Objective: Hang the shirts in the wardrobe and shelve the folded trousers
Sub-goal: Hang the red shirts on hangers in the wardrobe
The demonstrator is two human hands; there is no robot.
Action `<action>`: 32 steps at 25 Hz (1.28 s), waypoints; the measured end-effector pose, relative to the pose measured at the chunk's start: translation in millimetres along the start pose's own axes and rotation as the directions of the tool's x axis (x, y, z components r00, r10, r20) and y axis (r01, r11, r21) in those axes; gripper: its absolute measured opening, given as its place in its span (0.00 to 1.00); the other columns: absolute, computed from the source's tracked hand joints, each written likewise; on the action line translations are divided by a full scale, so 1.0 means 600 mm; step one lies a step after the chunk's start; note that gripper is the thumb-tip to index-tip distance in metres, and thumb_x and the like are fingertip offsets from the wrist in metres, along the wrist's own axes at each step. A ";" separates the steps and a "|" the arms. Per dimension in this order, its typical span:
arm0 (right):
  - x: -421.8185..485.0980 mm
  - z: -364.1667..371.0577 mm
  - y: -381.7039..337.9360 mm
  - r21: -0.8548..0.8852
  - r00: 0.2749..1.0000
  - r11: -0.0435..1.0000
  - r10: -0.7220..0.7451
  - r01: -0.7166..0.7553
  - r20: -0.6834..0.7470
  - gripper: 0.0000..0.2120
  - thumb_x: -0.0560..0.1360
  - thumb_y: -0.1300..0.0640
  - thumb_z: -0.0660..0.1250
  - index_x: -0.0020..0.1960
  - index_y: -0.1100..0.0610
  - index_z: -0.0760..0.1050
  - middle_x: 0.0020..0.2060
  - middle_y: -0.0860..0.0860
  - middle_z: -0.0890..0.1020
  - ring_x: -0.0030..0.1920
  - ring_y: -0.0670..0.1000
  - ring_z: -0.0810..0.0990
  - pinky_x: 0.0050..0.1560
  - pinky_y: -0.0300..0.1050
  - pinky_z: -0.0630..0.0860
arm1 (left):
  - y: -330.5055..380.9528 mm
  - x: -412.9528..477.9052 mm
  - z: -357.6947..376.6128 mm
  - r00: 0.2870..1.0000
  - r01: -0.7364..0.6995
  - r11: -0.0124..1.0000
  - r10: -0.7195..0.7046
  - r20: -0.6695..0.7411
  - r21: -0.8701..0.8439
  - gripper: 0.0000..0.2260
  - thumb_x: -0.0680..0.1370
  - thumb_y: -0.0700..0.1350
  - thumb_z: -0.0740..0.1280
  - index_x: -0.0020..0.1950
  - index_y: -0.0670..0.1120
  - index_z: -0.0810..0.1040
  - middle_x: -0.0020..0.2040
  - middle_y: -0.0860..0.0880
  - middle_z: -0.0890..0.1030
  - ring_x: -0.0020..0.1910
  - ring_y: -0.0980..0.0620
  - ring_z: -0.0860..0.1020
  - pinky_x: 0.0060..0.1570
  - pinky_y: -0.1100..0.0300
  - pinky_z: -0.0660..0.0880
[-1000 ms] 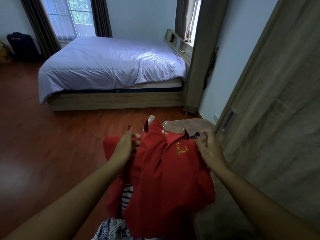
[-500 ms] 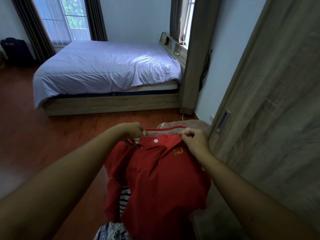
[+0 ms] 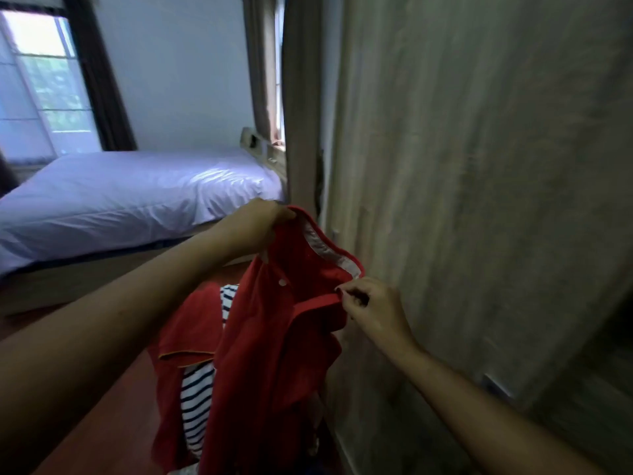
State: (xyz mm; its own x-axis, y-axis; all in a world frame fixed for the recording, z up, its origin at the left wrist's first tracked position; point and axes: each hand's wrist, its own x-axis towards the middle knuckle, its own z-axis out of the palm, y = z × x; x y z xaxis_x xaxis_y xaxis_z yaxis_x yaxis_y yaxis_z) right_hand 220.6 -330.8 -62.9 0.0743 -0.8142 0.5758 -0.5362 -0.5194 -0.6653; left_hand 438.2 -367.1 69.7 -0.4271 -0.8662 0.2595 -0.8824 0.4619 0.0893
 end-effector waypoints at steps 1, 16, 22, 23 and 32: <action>-0.029 -0.043 -0.008 -0.030 1.000 1.000 0.005 -0.005 0.002 0.07 0.72 0.64 0.69 0.47 0.58 0.83 0.35 0.48 0.82 0.38 0.45 0.80 0.37 0.28 0.71 | 0.050 -0.007 -0.014 0.999 -0.033 0.997 0.030 -0.043 -0.071 0.25 0.69 0.30 0.61 0.65 0.41 0.76 0.61 0.41 0.80 0.59 0.42 0.78 0.53 0.63 0.69; -0.180 -0.705 -0.147 -0.610 0.806 0.760 -0.209 -0.223 -0.555 0.08 0.71 0.64 0.67 0.50 0.60 0.77 0.47 0.56 0.76 0.45 0.49 0.75 0.49 0.35 0.73 | 0.524 -0.027 -0.131 0.876 -0.472 0.663 0.277 -0.396 -0.581 0.20 0.74 0.26 0.62 0.61 0.44 0.77 0.56 0.47 0.80 0.54 0.58 0.78 0.52 0.78 0.69; -0.181 -0.795 -0.039 -0.529 0.697 0.481 0.295 -0.699 -0.653 0.29 0.70 0.67 0.68 0.68 0.62 0.61 0.65 0.65 0.67 0.65 0.64 0.69 0.64 0.51 0.68 | 0.624 0.020 -0.092 0.796 -0.603 0.620 0.429 -0.426 -0.503 0.24 0.70 0.24 0.61 0.60 0.43 0.79 0.56 0.50 0.78 0.58 0.53 0.75 0.55 0.73 0.67; -0.172 -0.800 -0.024 -0.461 0.658 0.502 0.343 -0.732 -0.671 0.30 0.70 0.68 0.67 0.69 0.64 0.60 0.65 0.66 0.69 0.65 0.64 0.70 0.64 0.49 0.68 | 0.634 0.027 -0.088 0.790 -0.612 0.613 0.447 -0.420 -0.499 0.24 0.70 0.24 0.61 0.60 0.43 0.79 0.56 0.50 0.77 0.58 0.55 0.74 0.53 0.76 0.67; -0.164 -0.793 0.013 -0.148 0.482 0.820 0.169 -0.552 -0.859 0.08 0.74 0.65 0.62 0.43 0.65 0.80 0.40 0.60 0.83 0.41 0.55 0.78 0.37 0.40 0.69 | 0.682 0.073 -0.047 0.813 -0.537 0.549 0.540 -0.218 -0.641 0.22 0.76 0.28 0.58 0.65 0.47 0.75 0.65 0.50 0.75 0.62 0.59 0.70 0.61 0.67 0.66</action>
State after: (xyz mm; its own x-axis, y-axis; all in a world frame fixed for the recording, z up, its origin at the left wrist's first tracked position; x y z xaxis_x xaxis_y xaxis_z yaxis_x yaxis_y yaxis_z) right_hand -190.6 -131.4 101.4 -0.7776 -0.2580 0.5734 -0.6056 0.0619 -0.7934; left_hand 64.0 -210.8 144.5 -0.7808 -0.4126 0.4692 -0.1284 0.8409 0.5258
